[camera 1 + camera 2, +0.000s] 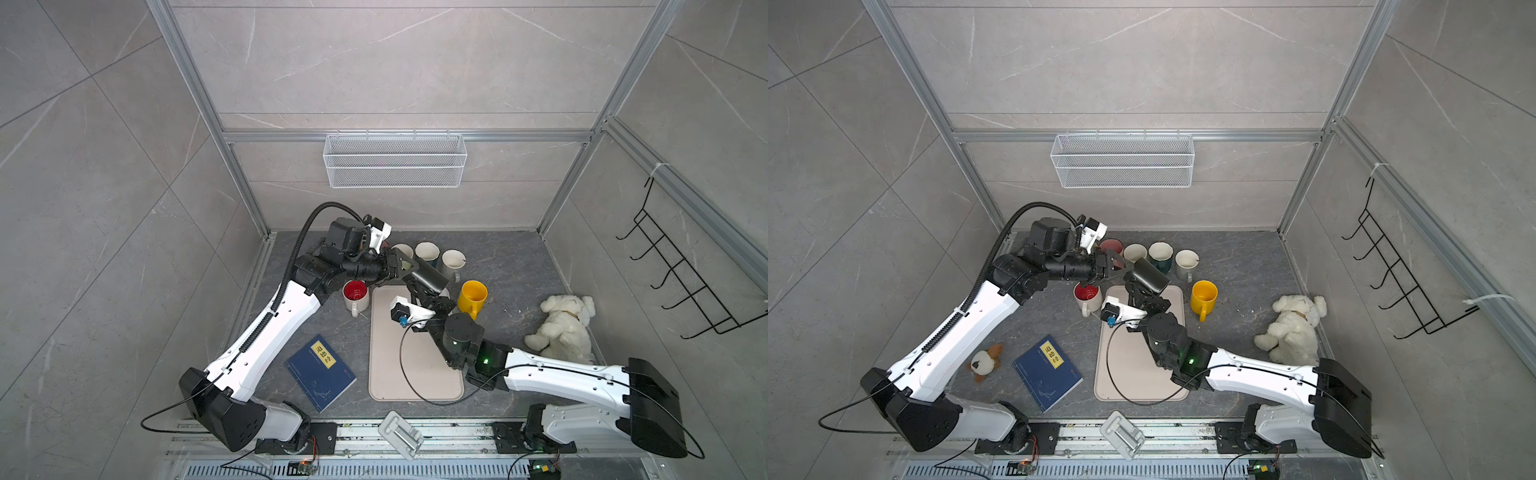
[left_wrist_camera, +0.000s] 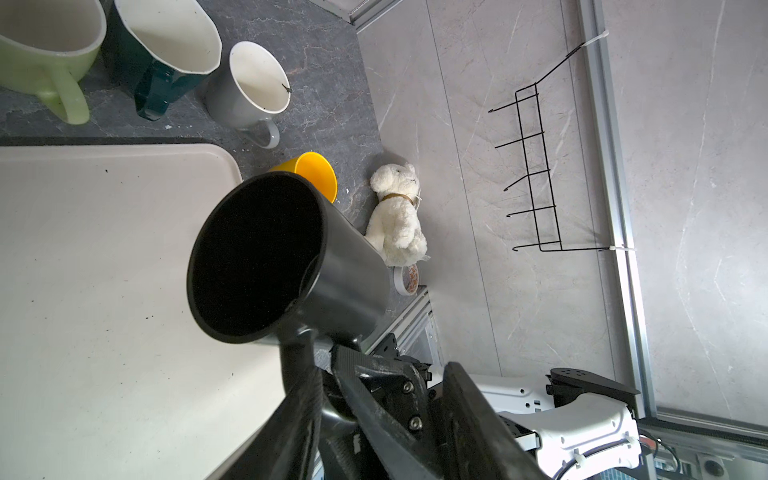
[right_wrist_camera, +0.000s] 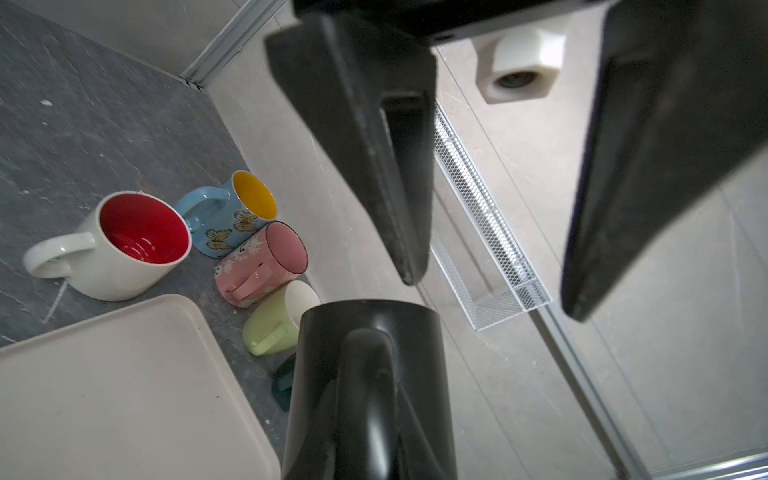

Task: Turn the mug right side up
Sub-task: Place the mug at the middle-left of the table.

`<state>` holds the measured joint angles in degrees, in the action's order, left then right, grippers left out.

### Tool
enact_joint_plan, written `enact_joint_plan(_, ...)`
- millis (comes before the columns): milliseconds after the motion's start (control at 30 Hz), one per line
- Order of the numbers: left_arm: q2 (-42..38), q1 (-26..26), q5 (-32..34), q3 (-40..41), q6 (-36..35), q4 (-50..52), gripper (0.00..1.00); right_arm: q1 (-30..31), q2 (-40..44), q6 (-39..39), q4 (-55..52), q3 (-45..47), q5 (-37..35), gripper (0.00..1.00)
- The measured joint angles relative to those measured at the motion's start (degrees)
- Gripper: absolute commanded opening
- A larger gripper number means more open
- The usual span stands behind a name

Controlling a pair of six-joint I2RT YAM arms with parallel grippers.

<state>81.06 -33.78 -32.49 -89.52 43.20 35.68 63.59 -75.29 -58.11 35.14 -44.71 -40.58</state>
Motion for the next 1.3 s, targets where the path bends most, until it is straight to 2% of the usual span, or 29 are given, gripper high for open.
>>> enact_joint_plan(400, 2.7, 0.2, 4.9, -3.0, -4.5, 8.8, 0.49, 0.2, -8.7, -17.6, 25.0, 2.4, -1.7, 0.0)
enact_joint_plan(600, 2.6, 0.2, 5.2, -2.7, -4.6, 9.0, 0.47, 0.2, -10.9, -21.9, 32.5, 2.5, -1.7, 0.0)
enact_joint_plan(800, 2.6, 0.2, 2.8, -1.0, -3.1, 5.9, 0.41, 0.2, -12.4, -24.1, 36.0, 2.6, -1.7, 0.0)
enact_joint_plan(1067, 3.0, 0.5, 0.4, -0.5, -1.4, 3.8, 0.21, 0.2, -13.5, -25.5, 38.9, 2.9, -1.8, 0.0)
enact_joint_plan(1233, 3.0, 0.7, -1.1, -0.2, -1.2, 2.2, 0.02, 0.2, -13.5, -25.3, 40.0, 3.1, -2.1, 0.0)
enact_joint_plan(1300, 3.0, 0.8, -1.9, 0.2, -1.1, 1.5, 0.0, 0.2, -13.5, -25.3, 40.2, 3.2, -2.3, 0.0)
